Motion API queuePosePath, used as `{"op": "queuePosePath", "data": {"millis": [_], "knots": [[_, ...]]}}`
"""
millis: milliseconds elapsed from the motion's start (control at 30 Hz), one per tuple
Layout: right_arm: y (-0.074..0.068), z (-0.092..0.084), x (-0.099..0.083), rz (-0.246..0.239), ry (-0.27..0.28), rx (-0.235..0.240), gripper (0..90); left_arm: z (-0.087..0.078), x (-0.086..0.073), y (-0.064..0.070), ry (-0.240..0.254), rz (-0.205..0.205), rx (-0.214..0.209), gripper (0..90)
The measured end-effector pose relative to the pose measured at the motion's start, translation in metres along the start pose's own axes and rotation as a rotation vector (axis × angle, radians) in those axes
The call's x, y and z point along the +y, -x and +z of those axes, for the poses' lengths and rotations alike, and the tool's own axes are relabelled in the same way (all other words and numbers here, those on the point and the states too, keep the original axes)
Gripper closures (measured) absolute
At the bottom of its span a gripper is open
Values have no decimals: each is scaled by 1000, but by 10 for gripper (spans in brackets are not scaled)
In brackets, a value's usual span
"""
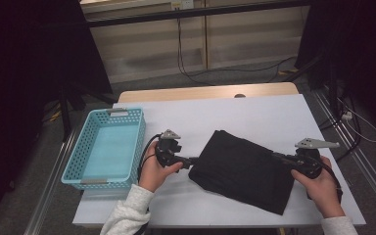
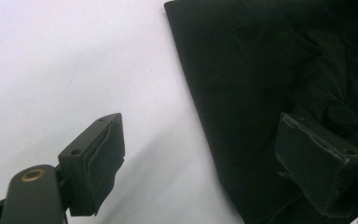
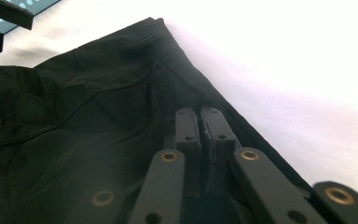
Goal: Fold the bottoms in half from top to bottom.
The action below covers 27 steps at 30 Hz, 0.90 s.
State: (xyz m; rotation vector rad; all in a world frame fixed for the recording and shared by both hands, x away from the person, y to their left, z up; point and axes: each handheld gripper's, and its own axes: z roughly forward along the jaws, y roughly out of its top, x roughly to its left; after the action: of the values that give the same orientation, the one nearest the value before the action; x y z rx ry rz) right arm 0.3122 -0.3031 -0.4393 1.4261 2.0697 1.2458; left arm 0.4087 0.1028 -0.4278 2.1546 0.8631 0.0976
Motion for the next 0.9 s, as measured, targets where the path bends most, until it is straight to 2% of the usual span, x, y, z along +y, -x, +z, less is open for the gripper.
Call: {"op": "queuePosePath", "data": {"millis": [33, 67, 667, 900], "knots": [[0, 0, 0, 3, -1, -1, 863, 1, 0, 1, 4, -1, 13, 160], [1, -1, -1, 4, -1, 0, 863, 0, 0, 1, 2, -2, 1, 159], [2, -6, -7, 8, -7, -15, 863, 1, 1, 4, -1, 13, -5, 159], [5, -18, -6, 22, 10, -27, 863, 1, 1, 6, -2, 11, -2, 159]]}}
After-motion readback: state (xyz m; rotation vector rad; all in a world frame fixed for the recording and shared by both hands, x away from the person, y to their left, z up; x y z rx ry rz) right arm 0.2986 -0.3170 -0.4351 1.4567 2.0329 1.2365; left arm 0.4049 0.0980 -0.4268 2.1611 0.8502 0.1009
